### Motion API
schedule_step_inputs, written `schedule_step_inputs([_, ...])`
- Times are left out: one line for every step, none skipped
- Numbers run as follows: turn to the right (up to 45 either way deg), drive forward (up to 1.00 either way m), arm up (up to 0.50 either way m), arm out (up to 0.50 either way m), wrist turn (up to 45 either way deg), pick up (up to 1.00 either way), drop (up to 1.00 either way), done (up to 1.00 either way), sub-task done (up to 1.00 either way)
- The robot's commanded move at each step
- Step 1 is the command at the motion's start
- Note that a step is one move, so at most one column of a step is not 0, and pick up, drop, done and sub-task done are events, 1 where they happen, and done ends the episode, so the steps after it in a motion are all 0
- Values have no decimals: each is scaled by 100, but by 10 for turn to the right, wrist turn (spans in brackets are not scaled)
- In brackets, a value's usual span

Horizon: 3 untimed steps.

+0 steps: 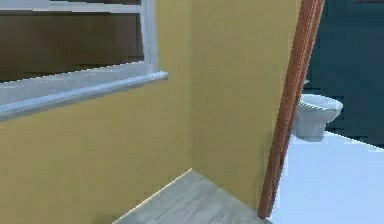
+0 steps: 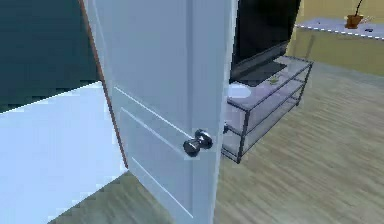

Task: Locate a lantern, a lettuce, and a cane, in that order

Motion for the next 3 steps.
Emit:
schedule_step_inputs([420, 0, 0, 0, 0, 0, 0, 0, 0])
schedule_step_inputs([0, 100, 0, 0, 0, 0, 0, 0, 0])
schedule_step_inputs([60, 0, 0, 0, 0, 0, 0, 0, 0])
